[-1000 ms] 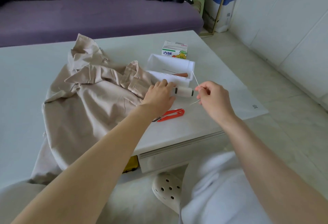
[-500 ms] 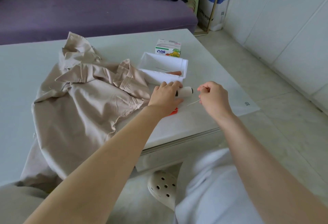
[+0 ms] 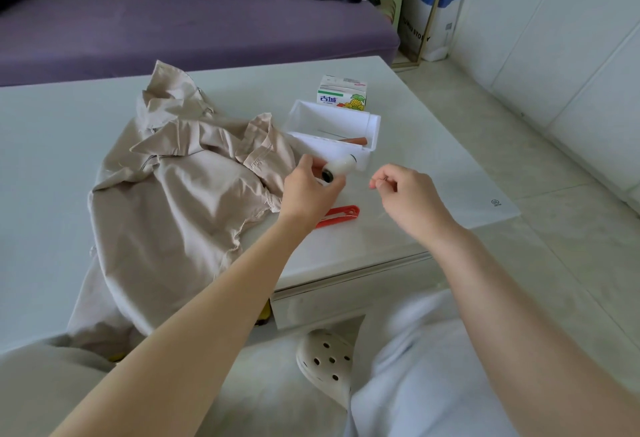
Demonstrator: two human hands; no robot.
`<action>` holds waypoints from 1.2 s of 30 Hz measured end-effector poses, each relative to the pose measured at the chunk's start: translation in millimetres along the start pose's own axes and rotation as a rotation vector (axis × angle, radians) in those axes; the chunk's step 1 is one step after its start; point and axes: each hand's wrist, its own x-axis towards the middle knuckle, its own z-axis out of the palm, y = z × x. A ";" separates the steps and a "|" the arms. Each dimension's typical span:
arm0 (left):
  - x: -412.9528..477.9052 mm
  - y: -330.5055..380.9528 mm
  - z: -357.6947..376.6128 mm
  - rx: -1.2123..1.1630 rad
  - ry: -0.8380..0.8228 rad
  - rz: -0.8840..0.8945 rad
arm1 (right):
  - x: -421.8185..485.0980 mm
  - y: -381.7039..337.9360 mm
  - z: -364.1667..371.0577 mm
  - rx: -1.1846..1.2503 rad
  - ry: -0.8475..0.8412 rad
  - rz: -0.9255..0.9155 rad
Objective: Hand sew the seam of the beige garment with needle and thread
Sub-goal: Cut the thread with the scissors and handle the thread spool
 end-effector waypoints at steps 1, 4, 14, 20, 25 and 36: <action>-0.5 0.4 -2.0 -0.018 0.013 -0.010 | -1.0 -1.2 1.4 -0.025 -0.006 -0.020; -1.8 1.7 -5.6 -0.070 0.051 -0.021 | -3.0 -6.5 3.7 -0.052 -0.001 -0.062; 0.4 9.8 -17.5 -0.218 0.040 -0.131 | -9.5 -20.2 6.4 0.002 0.069 -0.135; 0.6 12.6 -21.1 -0.267 -0.013 -0.159 | -13.8 -23.2 7.7 0.025 0.123 -0.166; -0.9 13.0 -25.7 -0.262 -0.040 -0.147 | -16.7 -24.8 9.2 0.070 0.125 -0.150; -9.6 14.2 -29.7 -0.372 0.054 -0.038 | -19.8 -39.1 12.4 0.146 0.189 -0.199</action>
